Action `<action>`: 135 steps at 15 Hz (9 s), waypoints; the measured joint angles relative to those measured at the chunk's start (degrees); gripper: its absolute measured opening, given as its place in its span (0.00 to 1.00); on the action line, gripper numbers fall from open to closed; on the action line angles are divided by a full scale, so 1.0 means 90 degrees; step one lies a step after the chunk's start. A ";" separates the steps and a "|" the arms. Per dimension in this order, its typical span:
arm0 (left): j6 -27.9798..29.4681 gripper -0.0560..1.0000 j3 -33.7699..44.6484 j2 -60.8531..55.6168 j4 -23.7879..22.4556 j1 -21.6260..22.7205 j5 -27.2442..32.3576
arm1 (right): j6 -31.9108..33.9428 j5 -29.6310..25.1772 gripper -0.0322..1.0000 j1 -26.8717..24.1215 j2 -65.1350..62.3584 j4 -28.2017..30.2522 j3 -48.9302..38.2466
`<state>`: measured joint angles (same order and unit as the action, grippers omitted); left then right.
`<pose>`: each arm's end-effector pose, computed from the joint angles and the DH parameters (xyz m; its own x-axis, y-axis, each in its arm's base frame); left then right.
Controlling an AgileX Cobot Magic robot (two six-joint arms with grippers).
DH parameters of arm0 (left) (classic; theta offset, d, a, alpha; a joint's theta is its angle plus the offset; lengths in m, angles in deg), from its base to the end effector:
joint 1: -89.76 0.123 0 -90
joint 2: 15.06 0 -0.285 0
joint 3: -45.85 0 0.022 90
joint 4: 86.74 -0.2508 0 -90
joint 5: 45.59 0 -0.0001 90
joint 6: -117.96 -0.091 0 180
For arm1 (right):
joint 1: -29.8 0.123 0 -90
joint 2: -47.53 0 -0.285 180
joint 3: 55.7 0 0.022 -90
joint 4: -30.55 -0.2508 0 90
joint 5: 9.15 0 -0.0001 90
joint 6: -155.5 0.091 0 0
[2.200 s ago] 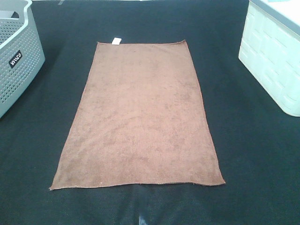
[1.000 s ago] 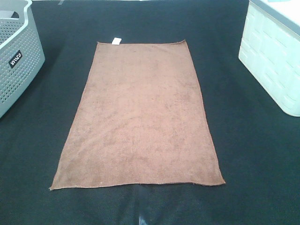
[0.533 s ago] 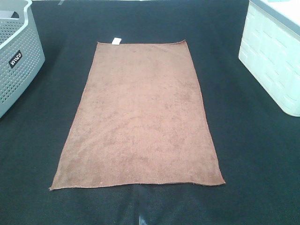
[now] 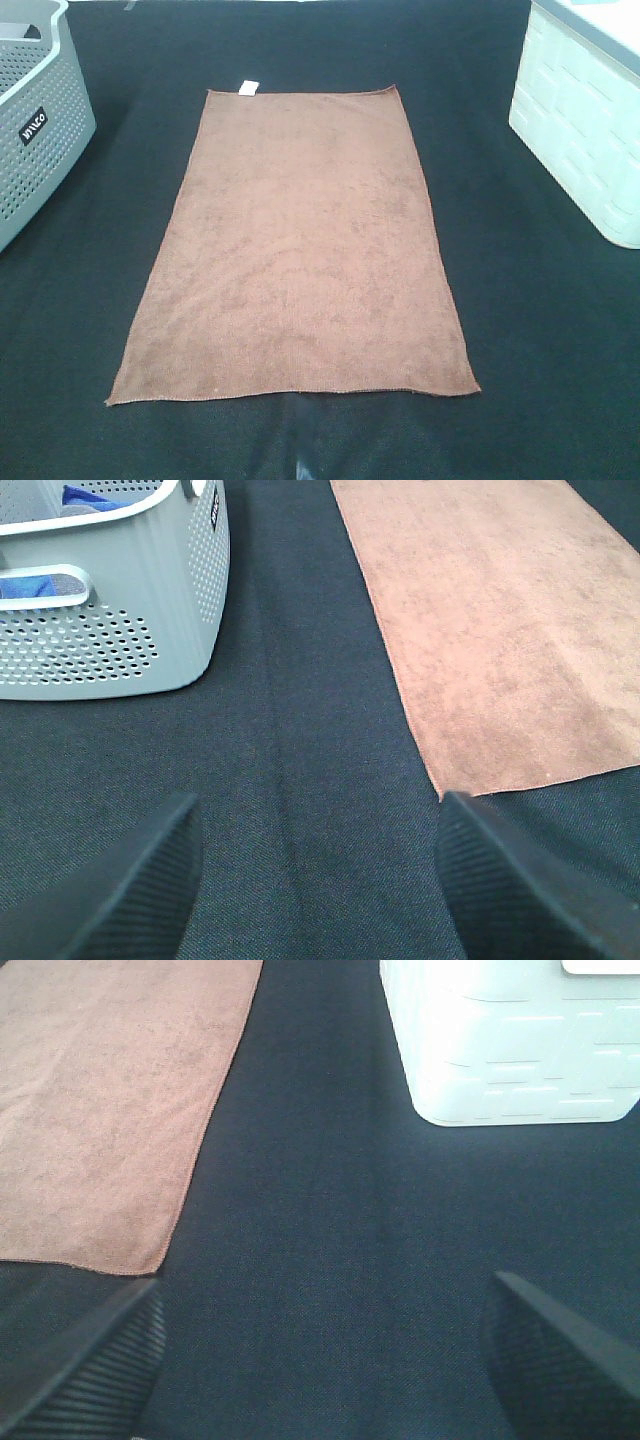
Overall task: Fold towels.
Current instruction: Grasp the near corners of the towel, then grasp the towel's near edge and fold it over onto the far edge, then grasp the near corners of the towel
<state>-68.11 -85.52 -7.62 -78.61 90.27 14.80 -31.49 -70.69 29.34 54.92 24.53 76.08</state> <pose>-0.0057 -0.0112 0.2782 -0.4378 0.0313 -0.8985 0.1171 0.9929 -0.0225 -0.0073 0.0085 0.2782 -0.4478 -0.0678 -0.8916 -0.1065 0.9941 -0.0221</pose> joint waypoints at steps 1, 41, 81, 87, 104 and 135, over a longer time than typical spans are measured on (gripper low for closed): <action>0.0000 0.66 0.0000 0.0000 0.0000 0.0000 0.0000 | 0.0000 0.0000 0.81 0.0000 0.0000 0.0000 0.0000; -0.3667 0.66 0.0019 1.0059 0.6347 0.0000 -0.3438 | -0.3521 0.2897 0.77 -0.0006 0.9658 -0.5570 0.0127; -0.4596 0.05 -0.0172 1.0383 0.6404 -0.1019 -0.3069 | -0.4011 0.2884 0.03 0.0898 1.0746 -0.6042 0.0280; -0.4565 0.05 0.0433 0.9759 0.6366 -0.1025 -0.2992 | -0.4004 0.2871 0.03 0.0898 1.0160 -0.6035 -0.0535; -0.3521 0.05 -0.5335 1.2681 0.5640 -0.1025 -0.4119 | -0.1942 0.1891 0.03 0.0898 1.3312 -0.3902 0.6716; -0.3164 0.77 -0.9919 1.6094 0.4813 -0.0859 -0.4202 | -0.1630 0.1878 0.80 0.0898 1.6737 -0.2158 1.2242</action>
<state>-96.59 -174.79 137.22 -35.29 82.54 -23.02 -46.16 -53.79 37.42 205.55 5.11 186.26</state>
